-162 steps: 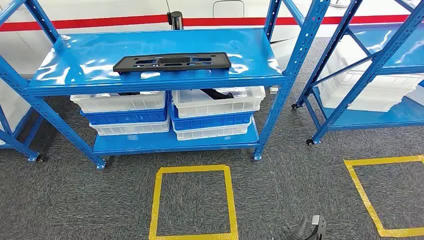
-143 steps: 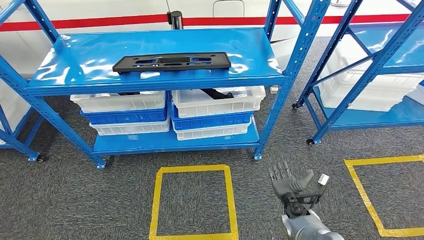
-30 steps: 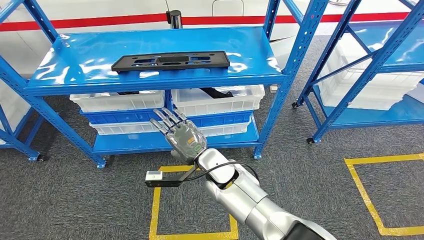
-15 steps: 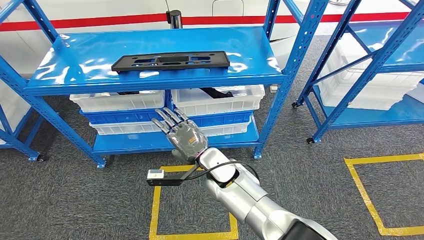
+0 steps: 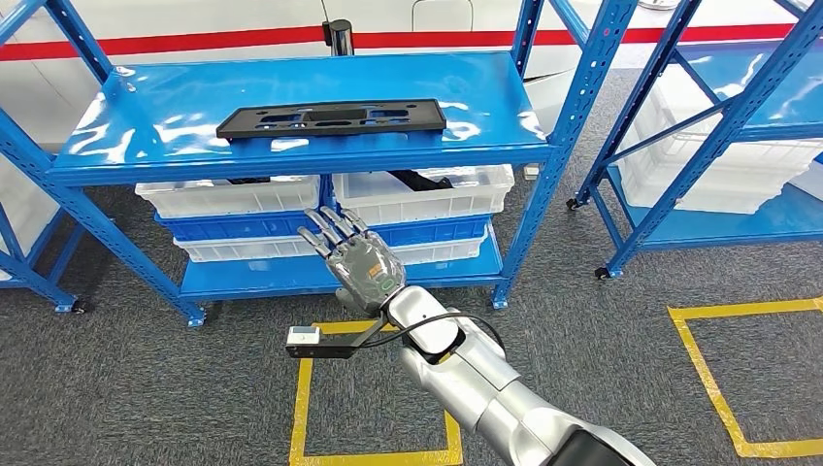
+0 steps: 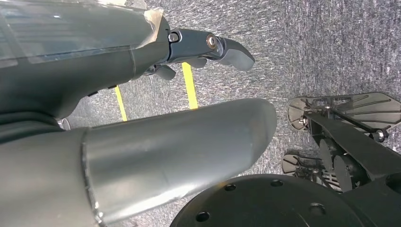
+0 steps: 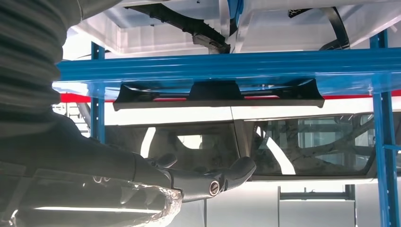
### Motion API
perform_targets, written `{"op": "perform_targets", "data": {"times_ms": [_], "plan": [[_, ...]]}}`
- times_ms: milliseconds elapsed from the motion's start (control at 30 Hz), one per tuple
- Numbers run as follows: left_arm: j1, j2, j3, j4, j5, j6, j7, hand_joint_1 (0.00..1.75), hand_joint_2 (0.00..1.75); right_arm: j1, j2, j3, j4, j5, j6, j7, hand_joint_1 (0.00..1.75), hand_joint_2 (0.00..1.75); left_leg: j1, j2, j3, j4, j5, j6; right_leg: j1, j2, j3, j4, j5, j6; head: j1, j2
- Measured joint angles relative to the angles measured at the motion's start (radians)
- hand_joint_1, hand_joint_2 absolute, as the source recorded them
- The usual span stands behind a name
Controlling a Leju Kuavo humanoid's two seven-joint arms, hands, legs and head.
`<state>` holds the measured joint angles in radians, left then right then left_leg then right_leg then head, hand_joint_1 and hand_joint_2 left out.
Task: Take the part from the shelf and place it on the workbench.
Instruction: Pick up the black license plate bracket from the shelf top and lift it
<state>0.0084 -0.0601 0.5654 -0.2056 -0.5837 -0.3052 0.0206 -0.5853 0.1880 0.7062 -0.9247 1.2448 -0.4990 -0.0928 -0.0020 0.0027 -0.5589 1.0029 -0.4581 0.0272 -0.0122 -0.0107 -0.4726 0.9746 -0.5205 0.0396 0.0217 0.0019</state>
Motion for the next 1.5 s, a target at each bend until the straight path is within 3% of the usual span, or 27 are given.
{"op": "perform_targets", "data": {"times_ms": [433, 533, 600, 667, 733, 767, 800, 867, 933, 1000, 1067, 1133, 1200, 1233, 1267, 1300, 1367, 1400, 1433, 1500], "plan": [[-0.004, 0.004, 0.003, 0.0, -0.013, 0.0, 0.001, 0.0, 0.0, 0.002, -0.002, -0.007, 0.0, 0.006, -0.003, 0.001, 0.0, 1.75, -0.004, -0.001, -0.006, 0.007, -0.001, 0.002, -0.007, 0.0, -0.002, -0.001, 0.002, 0.003, 0.0, 0.0], [-0.006, 0.005, 0.003, 0.0, -0.014, -0.001, 0.001, 0.0, 0.0, 0.001, 0.0, -0.008, 0.0, 0.006, -0.003, 0.001, 0.0, 1.75, -0.001, 0.0, -0.007, 0.001, 0.002, 0.009, -0.007, 0.0, -0.006, 0.0, 0.002, 0.009, 0.0, 0.0], [-0.008, 0.004, 0.003, 0.0, -0.014, -0.002, 0.001, 0.0, 0.0, 0.0, 0.0, -0.011, -0.001, 0.006, -0.004, 0.001, 0.0, 1.75, 0.008, 0.003, -0.006, -0.01, 0.009, 0.019, -0.003, 0.003, -0.035, 0.054, -0.026, 0.005, 0.001, 0.0], [-0.009, 0.004, 0.003, 0.0, -0.014, -0.003, 0.001, 0.0, 0.0, 0.001, -0.003, -0.013, -0.001, 0.006, -0.006, 0.001, 0.0, 1.75, 0.012, 0.005, -0.008, -0.013, 0.012, 0.023, -0.003, 0.005, -0.109, 0.19, -0.079, -0.002, 0.003, 0.0], [-0.009, 0.004, 0.003, 0.0, -0.014, -0.003, 0.001, 0.0, 0.0, 0.007, -0.008, -0.015, 0.0, 0.006, -0.006, 0.001, 0.0, 1.75, 0.012, 0.005, -0.011, -0.013, 0.012, 0.022, -0.004, 0.006, -0.175, 0.303, -0.106, 0.001, 0.004, 0.0], [-0.009, 0.004, 0.002, 0.0, -0.014, -0.003, 0.001, 0.0, 0.0, 0.009, -0.009, -0.015, 0.0, 0.006, -0.006, 0.001, 0.0, 1.75, 0.013, 0.004, -0.01, -0.012, 0.012, 0.02, -0.005, 0.006, -0.183, 0.307, -0.095, 0.009, 0.004, 0.0], [-0.009, 0.004, 0.002, 0.0, -0.014, -0.003, 0.001, 0.0, 0.0, 0.011, -0.01, -0.015, 0.0, 0.006, -0.006, 0.001, 0.0, 1.75, 0.015, 0.004, -0.009, -0.012, 0.011, 0.017, -0.008, 0.006, -0.171, 0.268, -0.068, 0.019, 0.004, 0.0], [-0.009, 0.003, 0.002, 0.0, -0.014, -0.003, 0.001, 0.0, 0.0, 0.011, -0.011, -0.015, 0.0, 0.006, -0.006, 0.001, 0.0, 1.75, 0.016, 0.002, -0.007, -0.007, 0.006, 0.004, -0.015, 0.006, -0.117, 0.127, 0.001, 0.036, 0.005, 0.0], [-0.01, 0.005, 0.003, 0.0, -0.015, -0.003, 0.001, 0.0, 0.0, 0.012, -0.011, -0.016, 0.0, 0.006, -0.006, 0.001, 0.0, 1.75, 0.014, 0.0, -0.01, -0.001, 0.002, -0.011, -0.015, 0.008, -0.084, 0.043, 0.036, 0.027, 0.005, 0.0], [-0.01, 0.007, 0.003, 0.0, -0.015, -0.004, 0.001, 0.0, 0.0, 0.012, -0.012, -0.016, 0.0, 0.006, -0.006, 0.001, 0.0, 1.75, 0.015, 0.0, -0.014, -0.001, 0.004, -0.023, -0.011, 0.012, -0.084, 0.037, 0.039, 0.002, 0.004, 0.0], [-0.01, 0.007, 0.003, 0.0, -0.015, -0.004, 0.001, 0.0, 0.0, 0.011, -0.011, -0.016, 0.0, 0.007, -0.007, 0.002, 0.0, 1.75, 0.021, 0.0, -0.019, 0.008, -0.004, -0.032, -0.012, 0.013, -0.084, 0.037, 0.042, -0.016, 0.003, 0.0], [-0.011, 0.007, 0.003, 0.0, -0.016, -0.005, 0.002, 0.0, 0.0, 0.011, -0.009, -0.016, 0.0, 0.009, -0.007, 0.002, 0.0, 1.75, 0.025, 0.0, -0.057, 0.087, -0.048, -0.039, -0.012, 0.014, -0.081, 0.036, 0.041, -0.03, 0.002, 0.0], [-0.01, 0.007, 0.003, 0.0, -0.018, -0.006, 0.002, 0.0, 0.0, 0.012, -0.009, -0.016, 0.0, 0.011, -0.007, 0.003, 0.0, 1.75, 0.025, 0.0, -0.129, 0.223, -0.103, -0.043, -0.005, 0.014, -0.081, 0.036, 0.039, -0.039, 0.001, 0.0], [-0.009, 0.008, 0.003, 0.0, -0.019, -0.006, 0.002, 0.0, 0.0, 0.013, -0.01, -0.016, 0.001, 0.012, -0.007, 0.003, 0.0, 1.75, 0.024, -0.001, -0.159, 0.272, -0.114, -0.042, -0.001, 0.014, -0.08, 0.036, 0.037, -0.042, 0.001, 0.0], [-0.008, 0.008, 0.003, 0.0, -0.02, -0.006, 0.002, 0.0, 0.0, 0.014, -0.01, -0.016, 0.001, 0.012, -0.007, 0.003, 0.0, 1.75, 0.024, -0.001, -0.172, 0.285, -0.104, -0.038, 0.003, 0.015, -0.078, 0.036, 0.036, -0.045, 0.001, 0.0], [-0.008, 0.008, 0.003, 0.0, -0.02, -0.006, 0.002, 0.0, 0.0, 0.014, -0.01, -0.016, 0.001, 0.012, -0.008, 0.003, 0.0, 1.75, 0.022, -0.001, -0.167, 0.262, -0.076, -0.032, 0.007, 0.016, -0.075, 0.036, 0.034, -0.047, 0.001, 0.0], [-0.008, 0.01, 0.003, 0.0, -0.022, -0.006, 0.002, 0.0, 0.0, 0.014, -0.01, -0.016, 0.002, 0.012, -0.011, 0.003, 0.0, 1.75, 0.016, -0.002, -0.116, 0.141, -0.001, -0.013, 0.013, 0.019, -0.067, 0.036, 0.029, -0.053, 0.002, 0.0], [-0.009, 0.011, 0.003, 0.0, -0.022, -0.006, 0.002, 0.0, 0.0, 0.013, -0.01, -0.016, 0.002, 0.012, -0.013, 0.004, 0.0, 1.75, 0.012, -0.002, -0.09, 0.084, 0.022, -0.005, 0.017, 0.02, -0.066, 0.036, 0.027, -0.054, 0.002, 0.0], [-0.01, 0.013, 0.003, 0.0, -0.022, -0.006, 0.002, 0.0, 0.0, 0.012, -0.01, -0.017, 0.002, 0.012, -0.015, 0.004, 0.0, 1.75, 0.008, -0.002, -0.073, 0.045, 0.032, 0.001, 0.019, 0.02, -0.067, 0.036, 0.025, -0.053, 0.001, 0.0], [-0.01, 0.015, 0.003, 0.0, -0.023, -0.006, 0.002, 0.0, 0.0, 0.011, -0.01, -0.017, 0.003, 0.012, -0.019, 0.005, 0.0, 1.75, 0.001, -0.001, -0.064, 0.021, 0.027, 0.006, 0.02, 0.021, -0.07, 0.034, 0.022, -0.047, 0.001, 0.0]]}}
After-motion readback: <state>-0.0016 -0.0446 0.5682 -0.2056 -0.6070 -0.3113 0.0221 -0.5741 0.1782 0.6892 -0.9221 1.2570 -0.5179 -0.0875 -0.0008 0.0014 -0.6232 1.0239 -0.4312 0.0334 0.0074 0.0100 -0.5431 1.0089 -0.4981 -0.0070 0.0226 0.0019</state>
